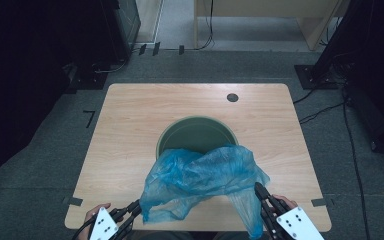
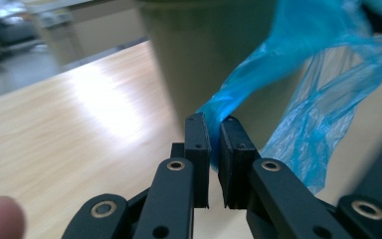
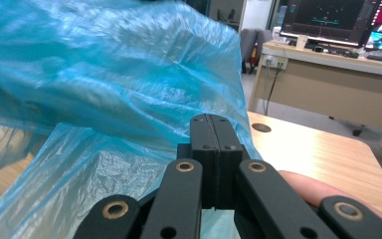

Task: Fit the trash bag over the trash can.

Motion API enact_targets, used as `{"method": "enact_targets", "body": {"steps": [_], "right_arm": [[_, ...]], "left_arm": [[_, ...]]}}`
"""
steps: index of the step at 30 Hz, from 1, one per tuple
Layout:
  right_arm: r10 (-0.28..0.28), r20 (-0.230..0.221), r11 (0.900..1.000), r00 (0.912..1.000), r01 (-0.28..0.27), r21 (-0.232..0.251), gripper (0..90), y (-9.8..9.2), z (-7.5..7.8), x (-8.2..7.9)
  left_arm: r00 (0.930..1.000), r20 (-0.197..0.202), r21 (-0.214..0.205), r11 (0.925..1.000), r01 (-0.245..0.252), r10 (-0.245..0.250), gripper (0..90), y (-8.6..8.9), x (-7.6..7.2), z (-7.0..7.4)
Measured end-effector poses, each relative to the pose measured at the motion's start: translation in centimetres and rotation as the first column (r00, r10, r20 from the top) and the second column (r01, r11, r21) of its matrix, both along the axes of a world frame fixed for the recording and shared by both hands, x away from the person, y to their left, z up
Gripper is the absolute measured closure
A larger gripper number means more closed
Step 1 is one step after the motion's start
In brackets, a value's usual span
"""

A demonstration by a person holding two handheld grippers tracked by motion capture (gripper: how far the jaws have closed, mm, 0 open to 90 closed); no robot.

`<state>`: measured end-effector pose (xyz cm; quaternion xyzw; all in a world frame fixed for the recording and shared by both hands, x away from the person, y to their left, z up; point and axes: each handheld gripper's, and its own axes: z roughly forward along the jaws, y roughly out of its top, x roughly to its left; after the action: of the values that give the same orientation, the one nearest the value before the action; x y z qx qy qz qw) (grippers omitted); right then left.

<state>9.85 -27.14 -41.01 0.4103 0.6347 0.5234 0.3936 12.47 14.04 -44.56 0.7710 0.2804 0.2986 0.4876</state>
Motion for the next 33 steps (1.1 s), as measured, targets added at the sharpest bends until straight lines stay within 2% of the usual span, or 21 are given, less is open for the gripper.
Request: {"method": "enact_targets", "body": {"steps": [2,3,6,9,10,12,13,15,16,17,19,20,23,24,27,29,30,32,33], "right_arm": [[-0.012,0.017,0.9997,0.9998,0.013,-0.021,90.0,0.4,-0.2,0.9],[-0.018,0.028,0.9996,0.9994,0.019,-0.022,90.0,0.5,-0.2,1.4],[-0.017,0.116,0.9994,0.9931,0.020,-0.029,90.0,1.0,0.4,2.1],[0.010,0.196,0.9986,0.9806,0.000,-0.052,90.0,1.4,1.4,1.7],[0.015,0.207,0.9979,0.9783,-0.002,-0.065,90.0,1.4,1.6,1.6],[0.025,0.206,0.9977,0.9783,-0.011,-0.067,90.0,1.1,2.0,1.7],[0.021,0.197,0.9984,0.9801,-0.010,-0.056,90.0,0.9,2.0,1.9],[0.016,0.193,0.9994,0.9810,-0.010,-0.032,90.0,0.7,2.2,2.1],[0.016,0.198,0.9996,0.9800,-0.011,-0.025,90.0,0.8,2.4,2.1],[0.023,0.214,0.9996,0.9766,-0.019,-0.020,90.0,0.8,2.6,1.9],[0.033,0.240,0.9993,0.9702,-0.028,-0.023,90.0,1.1,3.0,1.4],[0.032,0.249,0.9993,0.9679,-0.026,-0.027,90.0,1.2,3.3,1.2],[0.024,0.253,0.9996,0.9672,-0.020,-0.021,90.0,1.0,3.7,1.2],[0.016,0.251,0.9998,0.9680,-0.013,-0.014,90.0,0.7,3.8,1.3],[0.004,0.221,0.9998,0.9752,-0.007,0.017,90.0,0.2,3.8,1.7],[0.051,0.178,0.9975,0.9827,-0.059,0.039,90.0,0.2,3.7,1.5],[0.075,0.165,0.9958,0.9834,-0.082,0.039,88.7,0.4,3.7,1.4],[0.139,0.146,0.9894,0.9794,-0.144,0.023,82.7,1.3,3.6,0.5],[0.175,0.145,0.9837,0.9737,-0.179,0.014,78.0,1.9,3.6,0.0]], "left_arm": [[0.9959,0.070,0.064,0.9960,-0.063,0.058,84.7,-0.8,0.9,0.0],[0.9926,0.092,0.074,0.9936,-0.085,0.078,84.7,-0.9,1.3,0.2],[0.9766,0.179,0.025,0.9919,-0.125,0.118,84.6,-1.0,2.0,1.5],[0.9561,0.275,-0.024,0.9949,-0.098,0.101,85.0,-0.5,1.6,2.4],[0.9525,0.288,-0.042,0.9950,-0.091,0.099,84.9,-0.3,1.5,2.5],[0.9567,0.276,-0.066,0.9947,-0.079,0.094,83.8,0.1,1.6,2.6],[0.9567,0.276,-0.075,0.9945,-0.074,0.092,83.1,0.2,1.6,2.6],[0.9520,0.297,-0.111,0.9930,-0.042,0.073,83.6,0.4,1.2,2.8],[0.9413,0.333,-0.136,0.9906,-0.012,0.057,83.8,0.5,0.6,3.0],[0.9277,0.371,-0.148,0.9890,0.013,0.043,84.1,0.5,0.1,3.2],[0.9096,0.413,-0.125,0.9921,0.009,0.044,84.7,0.4,-0.6,3.6],[0.9089,0.415,-0.134,0.9908,0.019,0.038,84.8,0.6,-0.7,3.7],[0.9177,0.393,-0.184,0.9829,0.014,0.061,84.8,1.5,-0.6,3.7],[0.9224,0.379,-0.191,0.9816,0.001,0.073,84.9,1.7,-0.5,3.6],[0.9285,0.362,-0.206,0.9785,-0.005,0.081,84.9,2.0,-0.4,3.4],[0.9275,0.367,-0.189,0.9820,-0.002,0.073,84.7,1.7,-0.6,3.5],[0.9272,0.368,-0.179,0.9839,0.000,0.067,84.7,1.5,-0.7,3.5],[0.9288,0.366,-0.180,0.9837,0.008,0.059,84.5,1.1,-0.7,3.7],[0.9293,0.365,-0.182,0.9832,0.012,0.057,84.3,0.8,-0.7,3.9]]}}
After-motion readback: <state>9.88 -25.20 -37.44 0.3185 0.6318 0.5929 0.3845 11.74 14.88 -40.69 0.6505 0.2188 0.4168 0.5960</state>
